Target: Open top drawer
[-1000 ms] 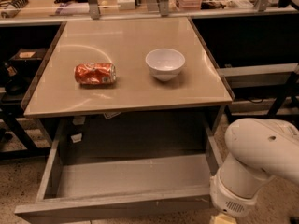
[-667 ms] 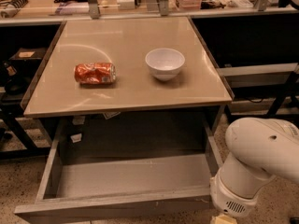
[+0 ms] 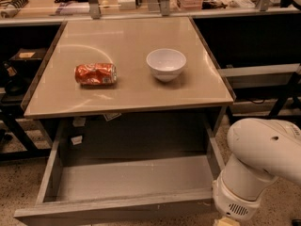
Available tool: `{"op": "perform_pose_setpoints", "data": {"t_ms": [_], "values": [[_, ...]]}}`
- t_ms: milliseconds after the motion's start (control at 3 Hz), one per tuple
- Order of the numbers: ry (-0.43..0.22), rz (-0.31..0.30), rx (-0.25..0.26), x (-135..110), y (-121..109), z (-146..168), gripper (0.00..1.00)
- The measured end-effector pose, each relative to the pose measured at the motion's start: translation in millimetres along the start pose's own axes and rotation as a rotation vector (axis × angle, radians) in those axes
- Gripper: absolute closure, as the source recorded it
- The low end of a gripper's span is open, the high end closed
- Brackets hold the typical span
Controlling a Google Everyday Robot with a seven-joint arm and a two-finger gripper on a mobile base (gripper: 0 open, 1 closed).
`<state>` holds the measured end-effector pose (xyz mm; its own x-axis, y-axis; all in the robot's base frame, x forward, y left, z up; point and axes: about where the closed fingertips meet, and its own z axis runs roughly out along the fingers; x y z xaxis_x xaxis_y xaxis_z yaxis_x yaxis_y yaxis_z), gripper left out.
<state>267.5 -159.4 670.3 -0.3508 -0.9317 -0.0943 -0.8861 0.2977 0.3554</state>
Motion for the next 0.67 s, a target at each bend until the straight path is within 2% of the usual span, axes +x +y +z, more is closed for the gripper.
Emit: {"op": "perform_pose_setpoints", "data": {"t_ms": [333, 667], "values": [[0.009, 0.029, -0.014, 9.1, 7.3, -2.8, 0.00], [0.009, 0.029, -0.014, 9.1, 7.3, -2.8, 0.00]]}}
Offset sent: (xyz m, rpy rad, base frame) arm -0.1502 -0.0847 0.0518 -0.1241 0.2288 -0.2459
